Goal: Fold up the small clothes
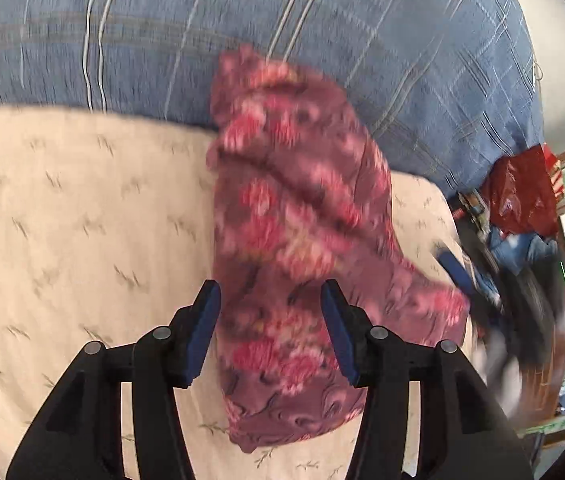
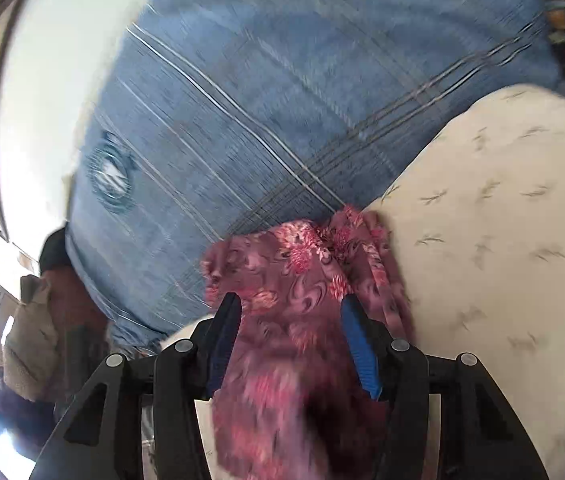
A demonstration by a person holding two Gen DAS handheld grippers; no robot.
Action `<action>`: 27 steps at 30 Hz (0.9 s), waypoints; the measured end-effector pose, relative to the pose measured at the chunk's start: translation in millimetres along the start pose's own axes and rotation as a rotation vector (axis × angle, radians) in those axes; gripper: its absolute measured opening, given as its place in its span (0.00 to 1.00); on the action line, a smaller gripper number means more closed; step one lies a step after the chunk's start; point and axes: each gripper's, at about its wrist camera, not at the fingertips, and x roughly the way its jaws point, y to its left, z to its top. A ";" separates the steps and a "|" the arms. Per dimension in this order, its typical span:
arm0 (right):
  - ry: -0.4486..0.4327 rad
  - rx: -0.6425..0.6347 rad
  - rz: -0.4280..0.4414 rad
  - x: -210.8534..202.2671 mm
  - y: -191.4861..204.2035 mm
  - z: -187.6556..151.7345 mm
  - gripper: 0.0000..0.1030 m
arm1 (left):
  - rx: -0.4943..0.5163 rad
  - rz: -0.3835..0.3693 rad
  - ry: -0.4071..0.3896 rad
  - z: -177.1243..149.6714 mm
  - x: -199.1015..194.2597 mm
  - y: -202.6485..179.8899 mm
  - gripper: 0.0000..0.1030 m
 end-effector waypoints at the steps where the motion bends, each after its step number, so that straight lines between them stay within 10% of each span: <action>1: 0.065 -0.020 -0.046 27.2 -0.1 11.6 0.53 | 0.009 -0.007 0.007 -6.7 3.1 -1.0 0.49; 4: 0.188 -0.091 -0.162 79.2 -0.3 20.0 0.53 | 0.059 0.008 -0.009 -17.6 1.2 -6.2 0.49; 6: 0.222 -0.146 -0.161 93.3 6.1 17.7 0.06 | 0.094 0.013 -0.013 -20.9 -2.3 -9.6 0.49; 12: -0.019 -0.116 -0.046 41.4 11.6 38.0 0.06 | 0.133 0.053 -0.007 -31.9 6.8 -10.1 0.50; 16: 0.118 -0.071 -0.255 68.2 -26.3 29.6 0.07 | 0.128 0.070 0.025 -44.5 15.0 -11.9 0.50; 20: 0.052 -0.030 -0.137 29.5 -22.5 17.6 0.15 | 0.174 0.098 -0.010 -57.9 -5.1 -15.7 0.50; 25: 0.084 -0.040 -0.081 -15.6 -25.1 -25.3 0.62 | 0.156 0.104 0.015 -70.7 -0.5 -10.0 0.50; 26: 0.118 -0.052 -0.099 -11.8 -28.7 -32.6 0.55 | 0.147 0.107 0.030 -73.3 5.2 -13.4 0.50; 27: 0.161 -0.077 -0.104 -8.8 -27.9 -42.0 0.14 | 0.139 0.107 0.043 -76.8 8.4 -14.1 0.50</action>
